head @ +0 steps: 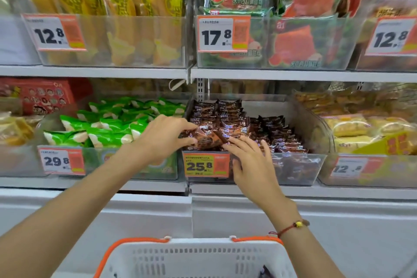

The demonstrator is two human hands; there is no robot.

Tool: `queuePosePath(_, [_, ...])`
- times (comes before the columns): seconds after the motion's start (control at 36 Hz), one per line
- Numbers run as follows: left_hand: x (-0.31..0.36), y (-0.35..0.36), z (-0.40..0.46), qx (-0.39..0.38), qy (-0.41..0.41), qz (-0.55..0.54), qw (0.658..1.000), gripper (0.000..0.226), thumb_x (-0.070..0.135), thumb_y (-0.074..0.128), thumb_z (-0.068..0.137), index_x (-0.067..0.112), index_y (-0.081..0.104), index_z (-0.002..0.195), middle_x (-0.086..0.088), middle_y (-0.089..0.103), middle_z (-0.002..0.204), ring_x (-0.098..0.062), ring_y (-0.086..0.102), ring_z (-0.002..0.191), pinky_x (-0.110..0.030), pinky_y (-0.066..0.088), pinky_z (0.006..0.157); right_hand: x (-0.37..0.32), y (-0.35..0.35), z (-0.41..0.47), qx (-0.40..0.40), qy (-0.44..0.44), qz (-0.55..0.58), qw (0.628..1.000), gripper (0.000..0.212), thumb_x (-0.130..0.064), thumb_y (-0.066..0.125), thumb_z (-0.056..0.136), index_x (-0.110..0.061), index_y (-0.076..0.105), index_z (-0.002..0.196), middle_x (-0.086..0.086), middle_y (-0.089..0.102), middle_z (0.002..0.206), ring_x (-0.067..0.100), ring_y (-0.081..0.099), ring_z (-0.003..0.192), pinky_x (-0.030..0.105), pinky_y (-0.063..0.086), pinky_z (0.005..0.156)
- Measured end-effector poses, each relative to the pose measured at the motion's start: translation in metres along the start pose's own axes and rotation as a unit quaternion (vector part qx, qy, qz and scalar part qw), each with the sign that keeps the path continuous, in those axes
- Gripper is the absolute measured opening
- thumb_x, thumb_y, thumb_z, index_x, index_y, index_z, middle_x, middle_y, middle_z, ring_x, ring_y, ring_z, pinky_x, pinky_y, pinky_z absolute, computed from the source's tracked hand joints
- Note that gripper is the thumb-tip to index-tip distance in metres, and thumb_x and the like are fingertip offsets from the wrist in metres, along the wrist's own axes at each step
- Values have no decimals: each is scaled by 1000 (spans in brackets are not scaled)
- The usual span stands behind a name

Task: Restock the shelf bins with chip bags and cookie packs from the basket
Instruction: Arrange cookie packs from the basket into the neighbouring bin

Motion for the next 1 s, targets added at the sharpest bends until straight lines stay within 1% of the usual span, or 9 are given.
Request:
queuePosePath(0.11, [6, -2, 0, -9, 49, 87, 995, 46, 45, 55, 92, 29, 53, 135, 4, 63, 124, -21, 58, 112, -37, 44, 93, 4, -10, 10, 41, 36, 51, 997, 25, -14, 50, 96, -23, 60, 117, -8, 61, 120, 12, 48, 122, 36, 13, 116])
queuePosePath(0.19, [11, -2, -5, 5, 79, 99, 992, 44, 43, 53, 94, 26, 54, 134, 6, 53, 130, -16, 48, 116, -32, 39, 93, 1, -25, 25, 92, 32, 79, 992, 21, -21, 54, 95, -22, 62, 114, -6, 64, 113, 15, 53, 110, 33, 32, 100])
queuePosePath(0.31, [13, -4, -9, 23, 84, 97, 991, 44, 41, 56, 93, 23, 55, 134, 4, 54, 127, -18, 48, 111, -31, 36, 90, -9, -28, 62, -13, 12, 129, 991, 24, -23, 55, 95, -23, 64, 118, -4, 63, 115, 12, 54, 102, 31, 45, 92])
queuePosePath(0.39, [15, -5, -18, 60, 73, 80, 992, 44, 39, 62, 90, 23, 58, 130, 4, 64, 116, -20, 57, 102, -33, 42, 84, -14, -18, 87, -143, 2, 75, 987, 33, -26, 61, 93, -22, 62, 125, -1, 64, 115, 11, 53, 90, 32, 47, 90])
queuePosePath(0.47, [12, -9, -30, 116, 44, 33, 992, 38, 31, 77, 78, 21, 66, 113, 0, 72, 92, -24, 67, 83, -34, 51, 62, -15, -8, 97, -207, 4, 53, 977, 29, -22, 67, 88, -21, 68, 118, 2, 67, 112, 11, 52, 84, 25, 42, 80])
queuePosePath(0.64, [16, -10, -39, 147, 56, -10, 988, 32, 21, 84, 70, 19, 70, 99, -2, 72, 82, -25, 68, 73, -32, 53, 51, -13, -6, 96, -155, 28, 88, 984, 18, -16, 70, 87, -17, 75, 104, 4, 71, 110, 9, 54, 83, 22, 43, 79])
queuePosePath(0.78, [24, -15, -31, 140, 113, 67, 981, 27, 15, 87, 63, 16, 74, 86, 0, 70, 73, -25, 65, 65, -28, 47, 47, -15, -5, 94, -112, 26, 117, 986, 15, -17, 70, 86, -16, 76, 100, 4, 73, 98, 8, 57, 82, 29, 51, 86])
queuePosePath(0.94, [34, -10, -21, 84, 134, 183, 970, 28, 10, 89, 54, 16, 69, 74, 3, 58, 56, -22, 57, 51, -25, 36, 44, -9, -3, 99, -128, 27, 145, 981, 13, -17, 73, 83, -19, 77, 96, 3, 75, 90, 12, 65, 83, 28, 53, 82])
queuePosePath(1.0, [46, -9, -17, 41, 148, 194, 969, 20, 6, 79, 67, 12, 67, 81, -2, 61, 66, -24, 61, 62, -28, 40, 50, -9, -3, 101, -127, 28, 152, 980, 12, -18, 73, 83, -19, 77, 95, 3, 75, 86, 8, 62, 74, 24, 52, 76])
Point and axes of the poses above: each hand's wrist, its own z-axis towards the middle knuckle, its own y-axis out of the palm, x = y × z, the point moved 6 cm from there along z, towards the middle knuckle
